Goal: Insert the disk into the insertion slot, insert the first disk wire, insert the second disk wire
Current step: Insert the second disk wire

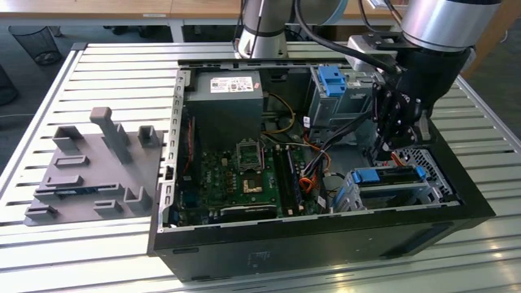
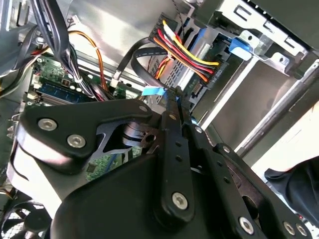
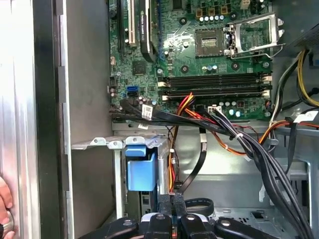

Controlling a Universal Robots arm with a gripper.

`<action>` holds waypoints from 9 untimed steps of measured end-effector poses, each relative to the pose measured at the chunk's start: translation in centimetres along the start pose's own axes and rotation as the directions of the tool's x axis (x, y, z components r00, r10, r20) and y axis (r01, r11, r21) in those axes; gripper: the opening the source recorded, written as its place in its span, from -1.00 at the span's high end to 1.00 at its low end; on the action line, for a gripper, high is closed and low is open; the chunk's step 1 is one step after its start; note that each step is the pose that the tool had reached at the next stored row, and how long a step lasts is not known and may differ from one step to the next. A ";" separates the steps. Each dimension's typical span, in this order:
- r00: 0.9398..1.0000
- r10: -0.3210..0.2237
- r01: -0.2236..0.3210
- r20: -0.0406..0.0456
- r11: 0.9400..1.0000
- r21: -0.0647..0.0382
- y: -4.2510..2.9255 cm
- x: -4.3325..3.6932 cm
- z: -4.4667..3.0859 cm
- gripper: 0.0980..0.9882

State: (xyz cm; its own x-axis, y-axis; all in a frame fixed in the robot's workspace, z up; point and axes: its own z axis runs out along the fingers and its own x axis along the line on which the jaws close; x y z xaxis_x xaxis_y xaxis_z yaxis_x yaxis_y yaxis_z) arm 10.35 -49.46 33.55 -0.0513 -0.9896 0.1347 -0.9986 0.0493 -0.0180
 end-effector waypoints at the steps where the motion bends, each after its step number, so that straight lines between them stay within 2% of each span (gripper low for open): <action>1: 1.000 0.000 0.000 0.010 1.000 0.000 -0.01 0.11 0.02 0.89; 4: 0.998 0.001 -0.001 0.061 1.000 -0.003 -0.02 0.44 0.07 0.89; 5: 0.997 0.001 -0.001 0.074 1.000 -0.004 -0.03 0.56 0.09 0.89; 6: 0.997 0.001 -0.001 0.081 1.000 -0.004 -0.03 0.71 0.11 0.89; 9: 0.996 0.001 -0.001 0.085 1.000 -0.004 -0.06 1.14 0.16 0.89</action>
State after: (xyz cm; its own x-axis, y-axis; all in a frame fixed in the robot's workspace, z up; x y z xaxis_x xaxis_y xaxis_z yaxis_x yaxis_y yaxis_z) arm 10.35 -50.61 33.54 -0.0513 -0.9974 0.0496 -0.9986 0.0507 -0.0137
